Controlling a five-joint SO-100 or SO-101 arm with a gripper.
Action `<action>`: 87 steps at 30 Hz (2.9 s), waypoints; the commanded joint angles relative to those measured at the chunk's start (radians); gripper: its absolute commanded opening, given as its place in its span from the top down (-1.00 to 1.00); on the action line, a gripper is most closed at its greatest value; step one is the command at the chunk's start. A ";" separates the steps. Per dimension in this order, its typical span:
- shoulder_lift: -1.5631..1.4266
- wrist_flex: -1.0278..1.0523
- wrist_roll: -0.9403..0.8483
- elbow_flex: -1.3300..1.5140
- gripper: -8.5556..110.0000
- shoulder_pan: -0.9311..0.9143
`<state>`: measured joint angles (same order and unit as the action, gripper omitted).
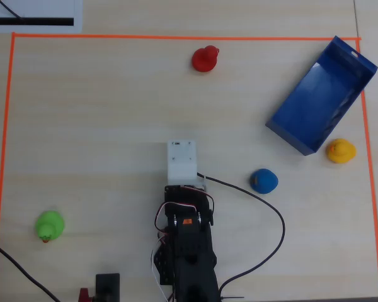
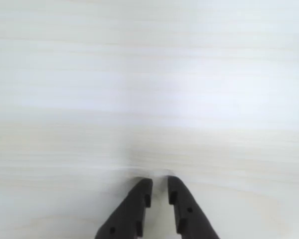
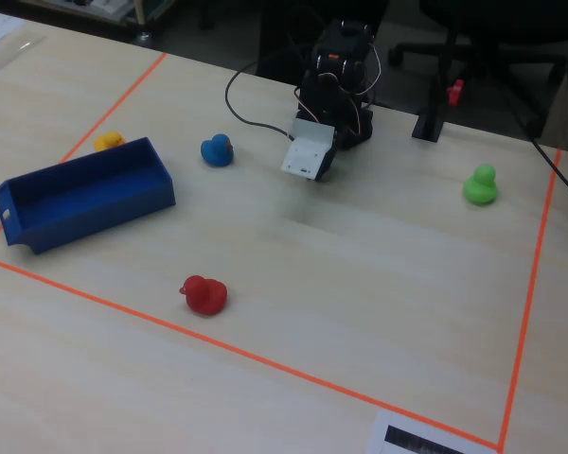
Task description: Grasp green duck and put it into box.
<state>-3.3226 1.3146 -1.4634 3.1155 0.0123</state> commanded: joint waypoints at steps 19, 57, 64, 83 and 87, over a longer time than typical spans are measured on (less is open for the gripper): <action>0.681 0.106 0.339 -0.764 0.79 0.583; 1.934 -0.078 0.741 -1.594 0.28 1.218; 1.945 -0.080 0.808 -1.568 0.28 1.253; 1.990 -0.109 0.881 -1.559 0.29 1.279; 2.013 -0.129 0.884 -1.534 0.29 1.270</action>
<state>-1.3131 1.2088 -0.5921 1.5785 1.3085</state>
